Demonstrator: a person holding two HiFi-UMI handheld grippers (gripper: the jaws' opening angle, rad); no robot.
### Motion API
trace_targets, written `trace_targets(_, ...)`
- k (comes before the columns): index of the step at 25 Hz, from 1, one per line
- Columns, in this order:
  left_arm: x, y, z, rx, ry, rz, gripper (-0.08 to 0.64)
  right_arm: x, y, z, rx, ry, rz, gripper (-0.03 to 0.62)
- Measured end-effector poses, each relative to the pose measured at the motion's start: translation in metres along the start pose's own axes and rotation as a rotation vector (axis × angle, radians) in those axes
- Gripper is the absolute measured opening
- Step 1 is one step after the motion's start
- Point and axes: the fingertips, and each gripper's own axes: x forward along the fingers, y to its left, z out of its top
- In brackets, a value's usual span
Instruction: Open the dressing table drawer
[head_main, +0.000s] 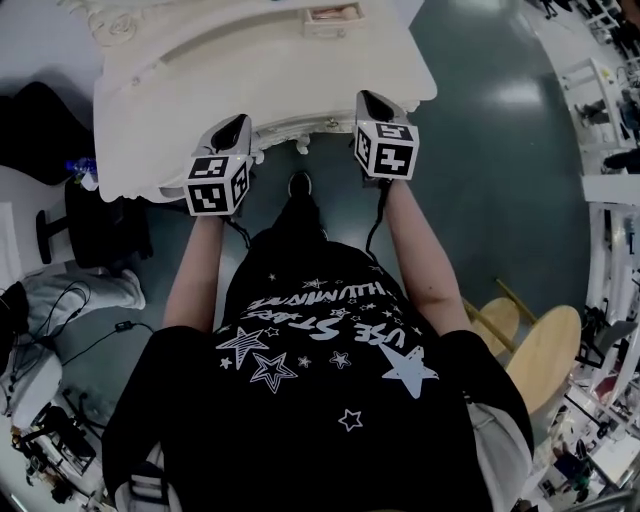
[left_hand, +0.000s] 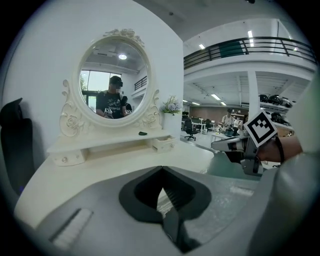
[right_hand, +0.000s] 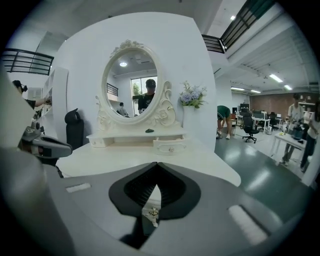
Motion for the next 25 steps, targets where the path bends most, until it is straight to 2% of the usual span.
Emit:
trace_targets(5, -0.033, -0.005, -0.012, -0.022, 0.0, 0.023, 0.002, -0.034, 0.008, 0.001, -0.019, -0.028, -0.009, 0.028)
trace_targets(13, -0.048, -0.012, -0.015, 0.007, -0.007, -0.022, 0.002, -0.05, 0.027, -0.002, -0.004, -0.039, -0.008, 0.026)
trace_targets(17, -0.062, 0.0, -0.017, 0.014, -0.017, -0.035, 0.002, -0.056, 0.041, -0.004, 0.0, -0.038, -0.023, 0.028)
trace_targets(25, -0.111, 0.032, -0.044, 0.005, -0.018, -0.062, 0.002, -0.084, 0.09, -0.021, 0.037, -0.048, -0.064, 0.026)
